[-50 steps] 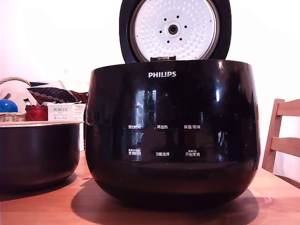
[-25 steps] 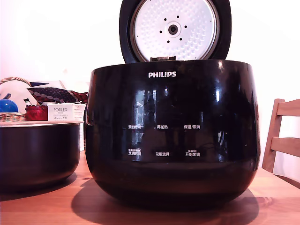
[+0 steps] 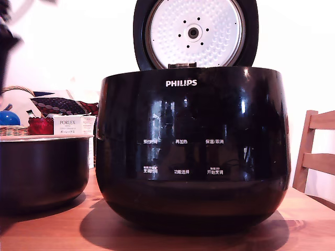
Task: Pick up the metallic pot next to the rice cooker
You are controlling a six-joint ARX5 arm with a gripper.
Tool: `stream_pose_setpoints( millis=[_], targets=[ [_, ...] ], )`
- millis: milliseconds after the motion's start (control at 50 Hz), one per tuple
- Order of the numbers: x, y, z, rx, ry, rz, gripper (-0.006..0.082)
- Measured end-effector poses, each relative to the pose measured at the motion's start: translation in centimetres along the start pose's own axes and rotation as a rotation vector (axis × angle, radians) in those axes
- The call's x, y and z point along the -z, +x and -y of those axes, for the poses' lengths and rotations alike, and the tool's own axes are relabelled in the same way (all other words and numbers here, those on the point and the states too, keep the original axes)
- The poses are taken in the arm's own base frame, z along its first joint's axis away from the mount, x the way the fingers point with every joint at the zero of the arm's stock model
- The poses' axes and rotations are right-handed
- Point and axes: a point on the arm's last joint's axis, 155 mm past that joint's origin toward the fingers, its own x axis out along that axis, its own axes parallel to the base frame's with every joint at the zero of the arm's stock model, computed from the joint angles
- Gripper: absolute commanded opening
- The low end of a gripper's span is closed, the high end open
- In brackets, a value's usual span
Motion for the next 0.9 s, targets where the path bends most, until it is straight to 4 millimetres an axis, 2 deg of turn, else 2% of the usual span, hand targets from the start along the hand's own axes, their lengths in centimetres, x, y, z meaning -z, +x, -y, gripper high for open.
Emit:
stream_pose_setpoints(
  millis=[260,540,760,900],
  targets=[
    [-0.1,2.0,-0.9,0.029,-0.016,-0.021,0.0436],
    [1.6,4.8,-1.0,0.063,-0.043,-0.054,0.0435],
    [0.6,5.7,-2.1,0.032,-0.029,-0.012,0.0435],
    [0.3,6.4,-1.9,0.059,-0.006,-0.007,0.0435]
  ],
)
